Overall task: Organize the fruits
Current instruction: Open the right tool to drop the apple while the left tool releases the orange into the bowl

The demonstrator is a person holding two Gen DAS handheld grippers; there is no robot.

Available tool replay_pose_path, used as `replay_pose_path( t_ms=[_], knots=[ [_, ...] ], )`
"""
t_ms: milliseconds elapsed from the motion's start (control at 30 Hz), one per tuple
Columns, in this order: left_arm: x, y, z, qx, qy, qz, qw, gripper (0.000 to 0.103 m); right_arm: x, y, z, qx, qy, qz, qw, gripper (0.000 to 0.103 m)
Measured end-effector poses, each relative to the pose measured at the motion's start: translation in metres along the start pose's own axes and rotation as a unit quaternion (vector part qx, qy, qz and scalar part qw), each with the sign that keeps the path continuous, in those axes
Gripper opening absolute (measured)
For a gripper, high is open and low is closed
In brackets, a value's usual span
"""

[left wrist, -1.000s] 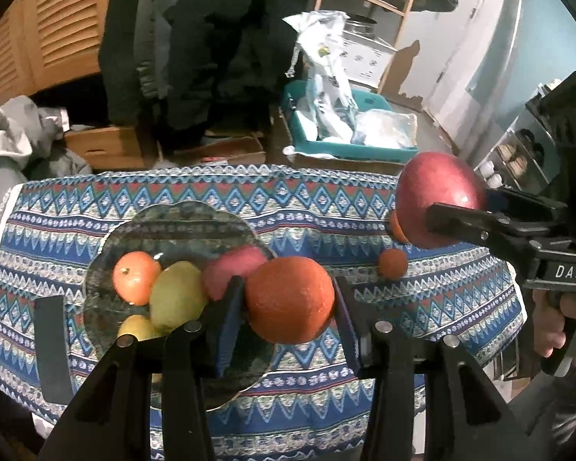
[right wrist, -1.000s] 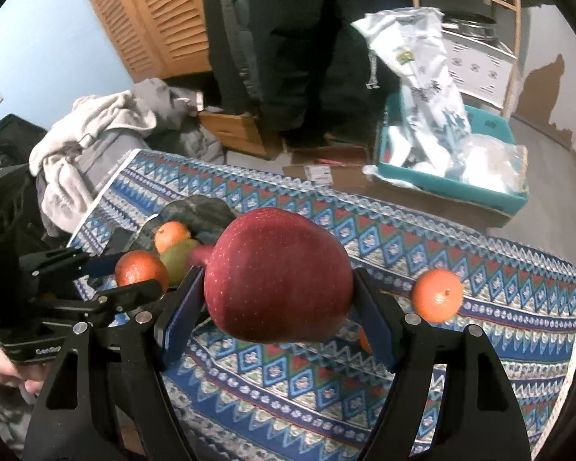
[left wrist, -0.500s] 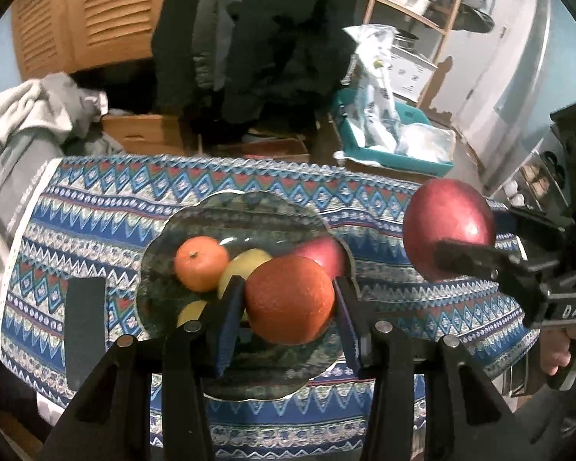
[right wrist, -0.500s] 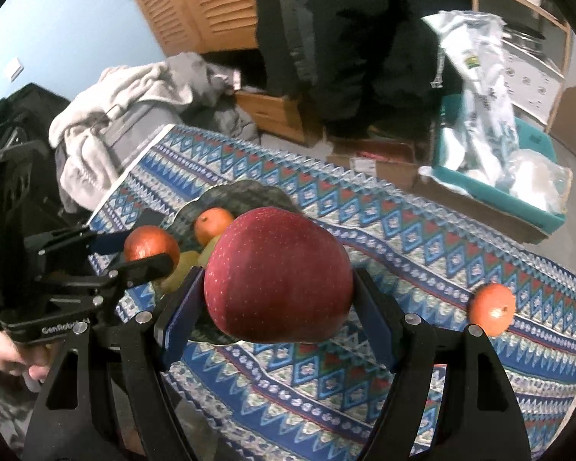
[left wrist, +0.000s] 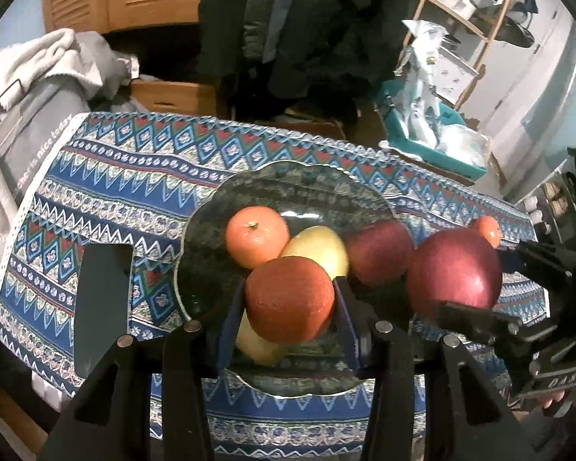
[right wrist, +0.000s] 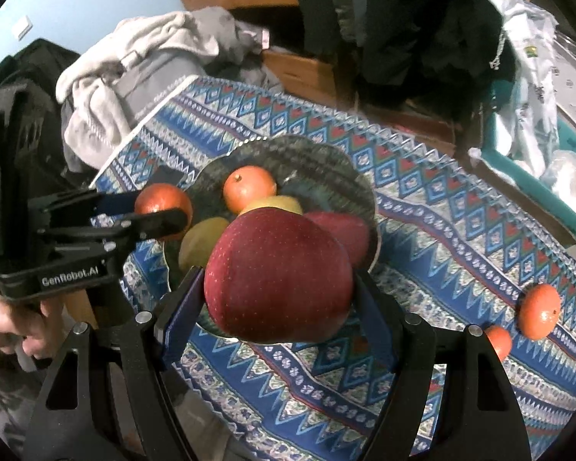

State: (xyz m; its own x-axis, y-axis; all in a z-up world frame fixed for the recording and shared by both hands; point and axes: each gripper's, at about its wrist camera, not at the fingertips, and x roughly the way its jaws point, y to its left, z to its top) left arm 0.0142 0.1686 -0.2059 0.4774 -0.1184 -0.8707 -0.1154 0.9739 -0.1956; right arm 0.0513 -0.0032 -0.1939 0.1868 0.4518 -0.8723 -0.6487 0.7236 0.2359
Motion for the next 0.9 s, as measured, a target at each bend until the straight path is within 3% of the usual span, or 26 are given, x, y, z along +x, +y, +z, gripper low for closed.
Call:
replay_pose_path(
  t_ms=[333,667,800,900],
  knots=[
    [0.025,0.023,-0.002,-0.046,0.032,-0.006,0.9984,0.047,0.036,0.012,-0.003,-0.009,0.036,0.006,0.999,0.076],
    [0.038,0.029,-0.003,-0.050,0.047,0.005,0.9976,0.047,0.063,0.018,-0.011,-0.014,0.067,-0.001,0.998,0.076],
    [0.036,0.029,-0.002,-0.054,0.042,0.006,0.9977,0.056,0.070,0.017,-0.012,-0.015,0.076,-0.005,0.997,0.076],
    [0.035,0.027,-0.002,-0.048,0.041,0.008,0.9980,0.058,0.077,0.015,-0.016,-0.012,0.086,-0.012,0.996,0.077]
  ],
)
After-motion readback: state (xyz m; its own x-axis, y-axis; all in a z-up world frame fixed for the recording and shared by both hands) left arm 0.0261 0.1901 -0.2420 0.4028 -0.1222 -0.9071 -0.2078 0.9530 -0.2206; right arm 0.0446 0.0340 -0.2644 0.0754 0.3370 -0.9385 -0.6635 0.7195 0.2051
